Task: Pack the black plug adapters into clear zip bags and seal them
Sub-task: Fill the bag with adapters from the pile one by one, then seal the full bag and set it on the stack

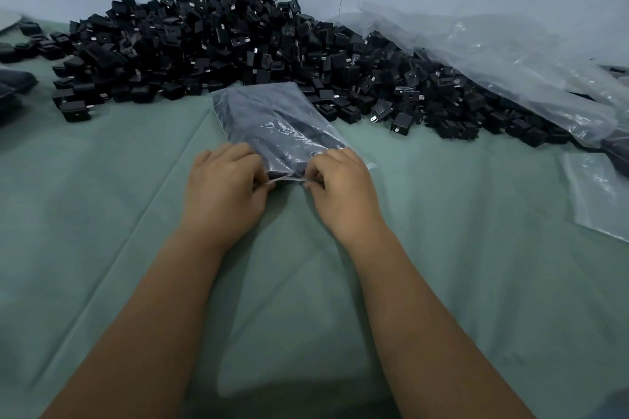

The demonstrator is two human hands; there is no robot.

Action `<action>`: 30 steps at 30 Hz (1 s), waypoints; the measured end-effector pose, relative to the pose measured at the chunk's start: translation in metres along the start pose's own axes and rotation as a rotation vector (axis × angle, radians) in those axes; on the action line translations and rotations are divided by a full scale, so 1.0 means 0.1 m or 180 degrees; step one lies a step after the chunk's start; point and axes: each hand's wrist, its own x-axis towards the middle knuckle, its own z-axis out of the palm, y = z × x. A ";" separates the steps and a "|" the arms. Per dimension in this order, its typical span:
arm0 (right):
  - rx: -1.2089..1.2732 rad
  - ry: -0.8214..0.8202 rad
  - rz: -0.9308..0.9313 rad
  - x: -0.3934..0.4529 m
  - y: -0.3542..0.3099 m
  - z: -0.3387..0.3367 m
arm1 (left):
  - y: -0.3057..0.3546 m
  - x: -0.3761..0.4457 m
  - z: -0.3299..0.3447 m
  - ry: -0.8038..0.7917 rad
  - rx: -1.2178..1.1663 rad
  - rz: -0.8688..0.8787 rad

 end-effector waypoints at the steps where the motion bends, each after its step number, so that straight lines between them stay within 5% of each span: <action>1: -0.0066 -0.0050 -0.0006 0.00 0.00 0.00 | -0.01 0.00 0.00 -0.0015 0.0034 -0.0044; 30: 0.0046 0.0149 -0.0040 -0.01 0.05 0.06 | 0.06 0.04 0.09 -0.0117 0.0019 0.0532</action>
